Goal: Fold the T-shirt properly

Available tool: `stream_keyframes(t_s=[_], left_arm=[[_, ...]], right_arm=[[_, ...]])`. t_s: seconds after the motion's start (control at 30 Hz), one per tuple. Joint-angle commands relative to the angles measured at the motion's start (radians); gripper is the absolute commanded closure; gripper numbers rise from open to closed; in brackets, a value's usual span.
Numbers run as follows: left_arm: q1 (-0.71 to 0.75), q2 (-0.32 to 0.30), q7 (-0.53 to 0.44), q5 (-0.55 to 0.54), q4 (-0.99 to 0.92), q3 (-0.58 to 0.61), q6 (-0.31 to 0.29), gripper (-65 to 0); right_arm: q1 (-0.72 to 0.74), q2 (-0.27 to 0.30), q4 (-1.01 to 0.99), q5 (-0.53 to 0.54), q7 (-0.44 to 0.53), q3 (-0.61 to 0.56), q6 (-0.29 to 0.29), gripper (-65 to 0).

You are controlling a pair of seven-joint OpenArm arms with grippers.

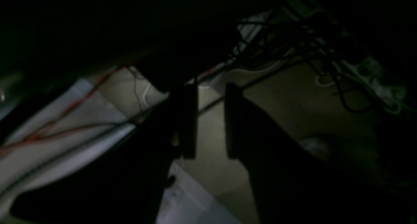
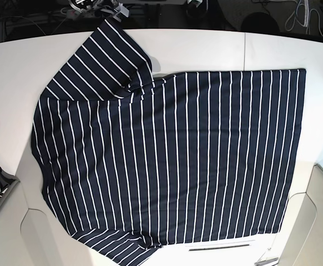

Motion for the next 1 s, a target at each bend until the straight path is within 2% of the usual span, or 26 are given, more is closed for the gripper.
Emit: stream_keyframes(t_s=[0.0,0.17,0.27,0.37,0.47,0.67,0.77,0.97], left_arm=[[0.021,-0.017,-0.003,-0.009,0.034,-0.006,-0.004,-11.2],[0.104,-0.034,-0.003,-0.011,0.136,-0.097,-0.005,-11.2],[0.145,-0.034,-0.003,-0.012,0.177,-0.177,-0.058,-11.2],[0.188,-0.034,-0.002,-0.011,0.221,-0.246,-0.087,-11.2],[0.238,-0.034,-0.002,-0.011,0.281,-0.295,-0.087,-11.2],[0.362,-0.034,-0.001,-0.012,0.447,-0.349,-0.086,-11.2],[0.43,-0.034,0.002,-0.012,0.539,-0.365,-0.087,-11.2],[0.533,-0.034,0.05,-0.011,0.681,-0.398,-0.087,-11.3]], right_arm=[[-0.026,0.009,0.035,0.008,0.005,-0.001,0.014,-13.4],[-0.13,0.063,0.185,0.008,0.005,-0.001,0.014,-13.4],[-0.19,0.094,0.276,0.008,0.004,-0.001,0.018,-13.4],[-0.25,0.122,0.365,0.025,-0.002,-0.001,0.023,-13.4],[-0.297,0.148,0.452,0.078,-0.071,0.0,0.028,-13.4],[-0.369,0.188,0.636,0.221,-0.295,0.001,0.03,-13.4],[-0.404,0.216,0.733,0.284,-0.349,0.001,0.031,-13.4],[-0.487,0.269,0.948,0.36,-0.395,0.016,0.042,-13.4]])
